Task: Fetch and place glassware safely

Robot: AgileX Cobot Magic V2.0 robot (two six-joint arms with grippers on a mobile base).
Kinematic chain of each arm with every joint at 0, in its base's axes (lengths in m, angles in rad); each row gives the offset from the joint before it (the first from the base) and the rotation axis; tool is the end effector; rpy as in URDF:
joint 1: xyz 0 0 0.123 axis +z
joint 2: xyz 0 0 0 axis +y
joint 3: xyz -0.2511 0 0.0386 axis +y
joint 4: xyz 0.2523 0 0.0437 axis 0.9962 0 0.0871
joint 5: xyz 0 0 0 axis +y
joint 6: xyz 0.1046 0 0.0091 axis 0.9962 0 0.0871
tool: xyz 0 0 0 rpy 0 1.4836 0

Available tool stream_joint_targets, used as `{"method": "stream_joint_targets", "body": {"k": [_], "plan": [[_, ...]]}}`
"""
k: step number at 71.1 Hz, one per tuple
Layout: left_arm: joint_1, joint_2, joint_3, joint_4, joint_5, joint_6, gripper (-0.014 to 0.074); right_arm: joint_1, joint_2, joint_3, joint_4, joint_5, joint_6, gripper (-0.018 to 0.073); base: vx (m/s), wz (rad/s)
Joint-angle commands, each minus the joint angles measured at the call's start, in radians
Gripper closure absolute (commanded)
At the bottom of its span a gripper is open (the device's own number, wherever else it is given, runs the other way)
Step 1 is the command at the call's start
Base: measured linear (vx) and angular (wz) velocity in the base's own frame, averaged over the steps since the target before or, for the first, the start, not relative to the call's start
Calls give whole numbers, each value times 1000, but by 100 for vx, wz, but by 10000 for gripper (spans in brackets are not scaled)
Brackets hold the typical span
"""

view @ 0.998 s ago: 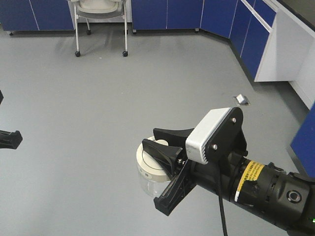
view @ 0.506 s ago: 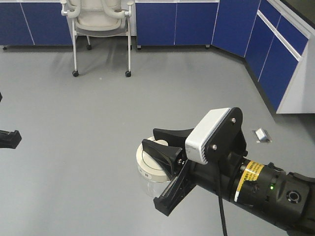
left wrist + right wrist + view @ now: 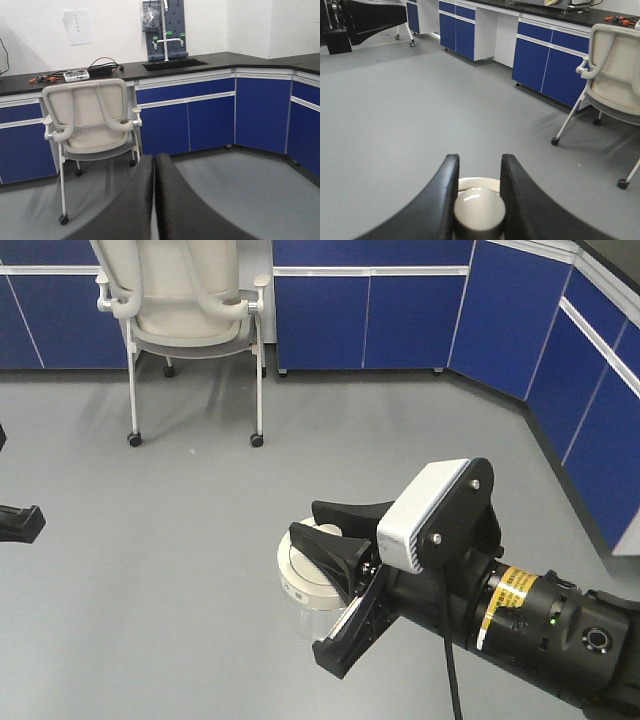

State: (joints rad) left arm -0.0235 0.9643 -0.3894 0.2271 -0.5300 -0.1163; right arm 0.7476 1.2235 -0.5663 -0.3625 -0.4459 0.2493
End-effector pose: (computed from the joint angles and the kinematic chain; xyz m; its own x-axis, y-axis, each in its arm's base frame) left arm 0.2280 -0.0173 0.2540 0.0419 0.0789 -0.9960 0.1341 0.9874 0.0839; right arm 0.1943 0.2020 0.2372 -0.0462 -0.1510 -0.9875 -0.7890 0.6117 -0.0567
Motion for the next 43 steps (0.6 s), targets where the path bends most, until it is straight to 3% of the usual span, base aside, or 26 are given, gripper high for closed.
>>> {"method": "stream_joint_targets", "body": {"k": [1, 43], "plan": [[-3, -10, -25, -12, -70, -6, 603, -3, -29, -30, 12, -99, -5, 563, 63, 4], [-3, -10, -25, -12, -70, -6, 603, -3, -29, -30, 13, -97, -5, 563, 60, 2]]}}
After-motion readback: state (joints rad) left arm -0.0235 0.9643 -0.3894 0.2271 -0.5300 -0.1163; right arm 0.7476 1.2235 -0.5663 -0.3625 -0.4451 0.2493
